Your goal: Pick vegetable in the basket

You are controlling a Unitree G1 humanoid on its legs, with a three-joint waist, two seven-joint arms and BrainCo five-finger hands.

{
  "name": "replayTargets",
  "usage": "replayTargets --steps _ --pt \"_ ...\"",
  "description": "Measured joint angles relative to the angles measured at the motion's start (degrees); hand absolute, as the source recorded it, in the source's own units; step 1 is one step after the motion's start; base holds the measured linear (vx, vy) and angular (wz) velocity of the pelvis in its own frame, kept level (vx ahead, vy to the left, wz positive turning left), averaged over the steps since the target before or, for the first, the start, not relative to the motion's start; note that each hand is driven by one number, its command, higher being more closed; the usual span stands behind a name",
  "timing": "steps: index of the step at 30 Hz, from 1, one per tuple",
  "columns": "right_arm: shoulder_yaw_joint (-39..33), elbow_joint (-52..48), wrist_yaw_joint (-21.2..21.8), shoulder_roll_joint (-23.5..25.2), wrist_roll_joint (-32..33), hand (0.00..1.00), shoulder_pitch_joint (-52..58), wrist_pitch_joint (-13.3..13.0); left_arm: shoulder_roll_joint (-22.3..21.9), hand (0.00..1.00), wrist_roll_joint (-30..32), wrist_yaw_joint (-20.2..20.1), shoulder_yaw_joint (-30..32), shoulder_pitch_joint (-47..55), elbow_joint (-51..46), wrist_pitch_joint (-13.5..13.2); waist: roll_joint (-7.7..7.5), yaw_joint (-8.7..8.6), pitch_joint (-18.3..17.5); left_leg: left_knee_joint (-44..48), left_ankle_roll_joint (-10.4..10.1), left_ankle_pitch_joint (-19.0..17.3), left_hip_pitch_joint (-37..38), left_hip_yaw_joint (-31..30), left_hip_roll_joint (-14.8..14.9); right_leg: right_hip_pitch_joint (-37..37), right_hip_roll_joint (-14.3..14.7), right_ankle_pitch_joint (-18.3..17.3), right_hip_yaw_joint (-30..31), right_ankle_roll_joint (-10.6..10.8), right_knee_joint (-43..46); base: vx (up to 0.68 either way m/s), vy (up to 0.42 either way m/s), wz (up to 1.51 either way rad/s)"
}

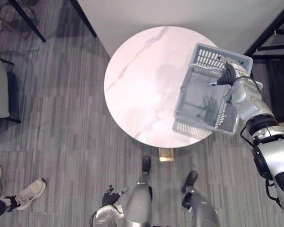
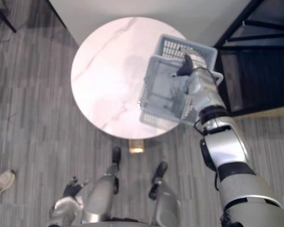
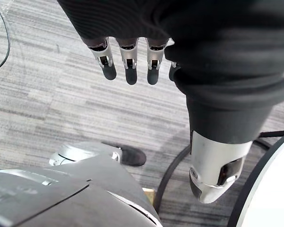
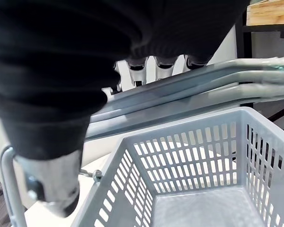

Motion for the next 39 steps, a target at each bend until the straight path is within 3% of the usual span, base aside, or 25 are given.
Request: replayTargets --steps 20,27,31,34,39 --pt "4.3 -4.7 -0.7 0.2 -0.3 1.0 5.0 0.1 0.2 0.0 0.1 1.1 -1.0 -0.1 -0.5 0.0 -0.02 0.07 -0.1 0.0 -0.3 0.2 1.2 0.6 0.1 0.5 0.1 0.0 1.0 0.0 0.2 0.0 0.0 -0.01" --pt "12.6 -23.0 3.2 0.1 -0.3 1.0 13.5 -0.3 0.2 0.0 0.9 1.3 0.2 -0.1 -0.7 0.9 -0.64 -1.09 -0.8 0.0 -0.5 0.1 3.4 3.2 1.0 1.3 1.0 0.1 3.6 0.1 0.2 0.0 -0.005 -0.16" --pt "14.5 -33.3 5.3 -0.1 -0.2 1.0 21.6 -2.8 0.5 0.0 3.2 1.2 1.9 1.1 0.6 2.1 -1.97 -3.05 -5.4 0.0 -0.8 -0.2 4.0 4.9 1.4 1.2 1.6 0.3 5.1 0.3 -0.4 0.04 -0.009 -0.22" --pt "16.3 -43.0 6.7 -3.2 0.0 1.0 31.2 -5.2 1.0 0.0 5.0 0.6 2.5 2.5 0.7 2.8 -3.42 -3.97 -9.0 0.0 -1.5 -0.7 6.2 6.5 1.6 2.1 1.9 0.3 7.1 0.3 -0.6 0.04 -0.008 -0.3" --pt "16.2 -50.8 8.9 -9.1 0.4 1.0 42.8 -7.7 1.4 0.0 8.2 -0.6 3.6 3.9 1.9 3.3 -4.25 -5.83 -12.6 0.0 -1.5 -1.8 7.9 9.4 1.8 2.5 2.5 1.0 10.2 1.1 -2.0 -0.01 0.01 -0.31"
